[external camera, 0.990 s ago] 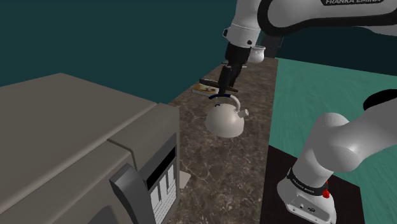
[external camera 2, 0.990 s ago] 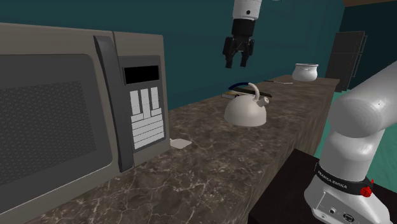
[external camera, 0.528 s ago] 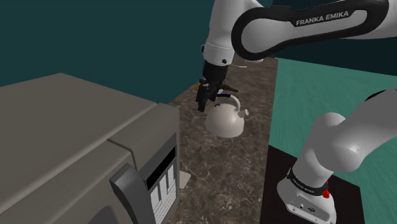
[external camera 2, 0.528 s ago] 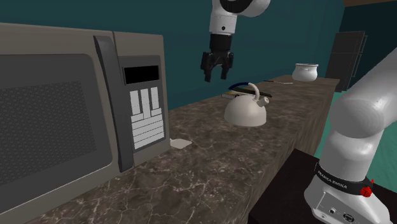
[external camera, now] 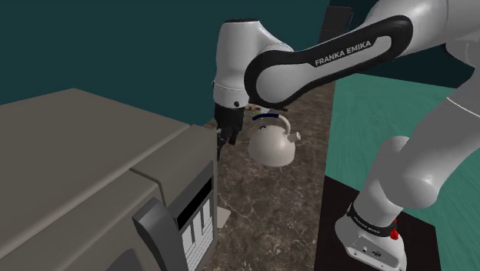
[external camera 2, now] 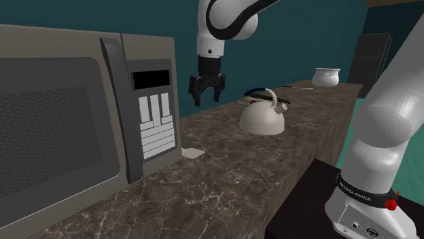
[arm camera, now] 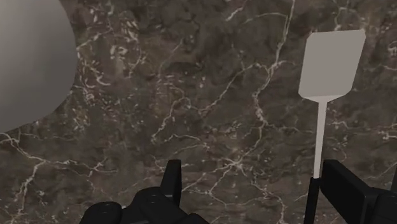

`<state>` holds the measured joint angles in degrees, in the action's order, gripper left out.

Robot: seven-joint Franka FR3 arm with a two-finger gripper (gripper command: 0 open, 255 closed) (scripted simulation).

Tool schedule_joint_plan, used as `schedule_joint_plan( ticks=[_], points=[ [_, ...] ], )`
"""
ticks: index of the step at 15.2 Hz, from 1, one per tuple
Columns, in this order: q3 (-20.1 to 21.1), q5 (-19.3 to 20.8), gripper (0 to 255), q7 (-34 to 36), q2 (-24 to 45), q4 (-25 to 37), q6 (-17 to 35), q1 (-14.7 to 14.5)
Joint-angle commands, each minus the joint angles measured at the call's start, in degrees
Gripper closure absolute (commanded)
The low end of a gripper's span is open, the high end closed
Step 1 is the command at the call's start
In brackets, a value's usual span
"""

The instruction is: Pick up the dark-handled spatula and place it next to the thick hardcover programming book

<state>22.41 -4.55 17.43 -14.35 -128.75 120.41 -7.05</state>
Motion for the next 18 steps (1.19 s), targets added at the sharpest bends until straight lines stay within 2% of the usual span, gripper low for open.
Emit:
schedule_joint_plan(
  ticks=[1,6,11,18],
  points=[
    [1.61,1.39,0,2.23,3.91,1.91,1.64,-0.17],
    [4.99,6.87,0,8.93,14.68,7.7,5.0,-1.37],
    [6.13,13.75,0,15.7,26.09,15.3,6.48,-4.5],
    [5.28,16.28,0,17.51,29.85,14.67,10.29,-5.52]
  ],
)
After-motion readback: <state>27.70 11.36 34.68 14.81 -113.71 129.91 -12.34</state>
